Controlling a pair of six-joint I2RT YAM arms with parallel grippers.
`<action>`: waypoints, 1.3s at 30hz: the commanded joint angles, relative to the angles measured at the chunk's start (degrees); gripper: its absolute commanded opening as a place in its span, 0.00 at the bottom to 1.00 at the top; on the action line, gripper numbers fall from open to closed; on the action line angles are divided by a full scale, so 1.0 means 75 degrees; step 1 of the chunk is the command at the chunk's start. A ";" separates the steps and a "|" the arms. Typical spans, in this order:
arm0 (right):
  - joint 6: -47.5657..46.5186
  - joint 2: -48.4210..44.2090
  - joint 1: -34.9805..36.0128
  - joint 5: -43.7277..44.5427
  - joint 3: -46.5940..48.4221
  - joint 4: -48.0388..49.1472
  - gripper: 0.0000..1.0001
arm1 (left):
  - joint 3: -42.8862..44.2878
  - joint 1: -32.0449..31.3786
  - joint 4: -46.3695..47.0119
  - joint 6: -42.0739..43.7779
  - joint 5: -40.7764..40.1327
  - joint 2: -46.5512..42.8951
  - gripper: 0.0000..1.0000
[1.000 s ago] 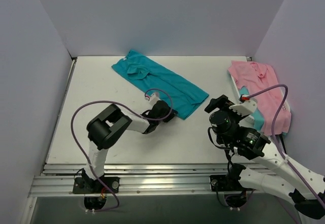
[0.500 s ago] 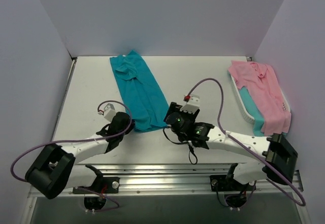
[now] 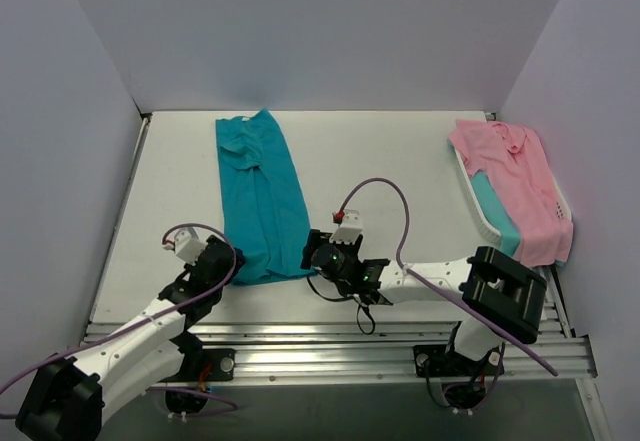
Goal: Fold and stack the t-shirts
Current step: Rotate the tshirt 70 degrees, then grab the bottom of the folded rectangular tshirt with both arms
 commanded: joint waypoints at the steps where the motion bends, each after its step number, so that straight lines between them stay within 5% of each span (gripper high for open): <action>1: -0.0013 0.0212 -0.0033 -0.0472 -0.0201 0.0836 0.72 | -0.0099 0.0038 -0.0453 -0.0108 -0.0068 -0.0023 0.74; 4: 0.0151 0.0435 -0.0021 -0.0859 -0.0342 0.1129 0.72 | -0.0087 0.0049 -0.0523 -0.0120 0.0026 0.0129 0.82; 16: 0.0620 0.0600 0.0119 -0.1001 -0.0706 0.1200 0.72 | -0.0321 0.0014 -0.1155 -0.0002 0.0740 -0.0831 0.82; 28: 0.0573 0.1056 0.0119 -0.1024 -0.0542 0.1446 0.67 | -0.0544 -0.0430 -0.0956 -0.0190 0.1163 -0.0949 0.64; 35: 0.0480 0.1197 0.0119 -0.1106 -0.0542 0.1657 0.48 | -0.0567 -0.0736 -0.0863 -0.0377 0.0952 -0.0773 0.53; 39: 0.0445 0.1186 0.0119 -0.1094 -0.0553 0.1646 0.21 | -0.0544 -0.0806 -0.0874 -0.0401 0.0835 -0.0726 0.42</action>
